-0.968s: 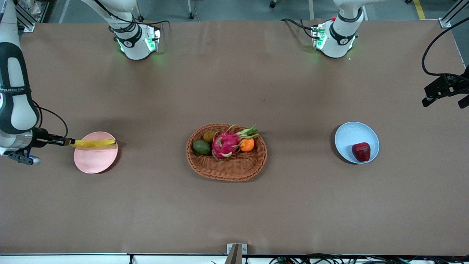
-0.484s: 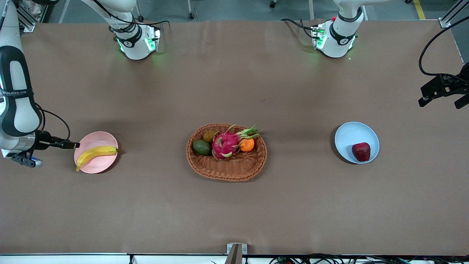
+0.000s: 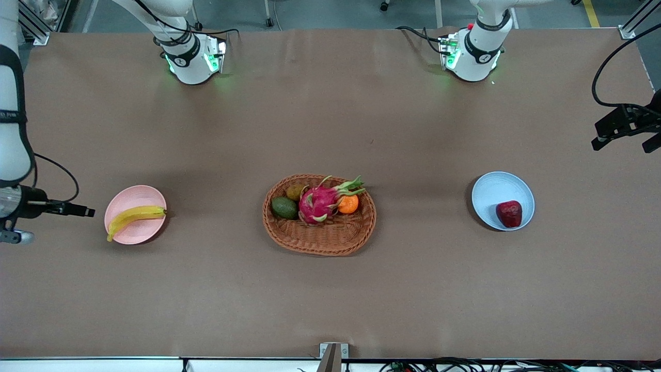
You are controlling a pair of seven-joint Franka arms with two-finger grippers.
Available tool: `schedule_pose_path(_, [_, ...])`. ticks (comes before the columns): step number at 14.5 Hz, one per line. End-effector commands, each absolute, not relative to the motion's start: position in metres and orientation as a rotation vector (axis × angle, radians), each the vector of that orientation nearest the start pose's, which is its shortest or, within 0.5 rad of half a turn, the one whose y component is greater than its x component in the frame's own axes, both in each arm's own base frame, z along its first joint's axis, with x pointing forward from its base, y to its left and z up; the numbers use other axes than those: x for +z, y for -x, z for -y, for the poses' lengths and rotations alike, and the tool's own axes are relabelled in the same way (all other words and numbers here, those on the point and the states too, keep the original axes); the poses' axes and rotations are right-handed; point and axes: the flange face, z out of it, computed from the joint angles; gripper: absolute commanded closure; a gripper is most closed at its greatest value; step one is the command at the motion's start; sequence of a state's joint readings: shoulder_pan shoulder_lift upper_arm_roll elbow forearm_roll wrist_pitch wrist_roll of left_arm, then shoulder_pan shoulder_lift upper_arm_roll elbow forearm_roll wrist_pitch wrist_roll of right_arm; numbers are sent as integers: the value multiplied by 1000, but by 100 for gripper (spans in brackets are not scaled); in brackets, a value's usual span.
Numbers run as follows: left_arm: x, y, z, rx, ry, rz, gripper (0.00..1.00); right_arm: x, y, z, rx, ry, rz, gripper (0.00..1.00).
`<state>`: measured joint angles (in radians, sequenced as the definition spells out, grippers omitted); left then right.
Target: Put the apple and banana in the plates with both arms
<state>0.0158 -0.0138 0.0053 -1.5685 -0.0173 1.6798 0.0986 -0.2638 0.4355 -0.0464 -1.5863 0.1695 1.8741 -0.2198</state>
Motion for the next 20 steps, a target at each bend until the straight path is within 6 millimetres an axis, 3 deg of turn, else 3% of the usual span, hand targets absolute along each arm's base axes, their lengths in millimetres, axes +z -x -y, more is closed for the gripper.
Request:
schedule_pose_path(1, [649, -559, -12, -188, 3135, -129, 0, 432, -623, 151, 180, 3010, -244, 0])
schedule_pose_path(4, [648, -559, -12, -184, 3135, -129, 0, 486, -622, 101, 256, 3068, -257, 0])
schedule_pose_path(7, [647, -559, -12, -174, 3138, -127, 0, 533, -622, 73, 293, 3074, -248, 0])
schedule_pose_path(11, [647, -558, -11, -160, 3142, -130, 0, 573, -623, 69, 219, 3080, -218, 0])
schedule_pose_path(16, [650, -556, -5, -153, 3148, -55, 0, 575, -625, 66, 211, 3071, -214, 0])
schedule_pose_path(18, [648, -556, -3, -143, 3149, -58, 0, 573, -625, 47, 233, 3092, -162, 0])
schedule_pose_path(20, [649, -556, -5, -146, 3149, -53, 0, 575, -622, 41, 259, 3124, -151, 0])
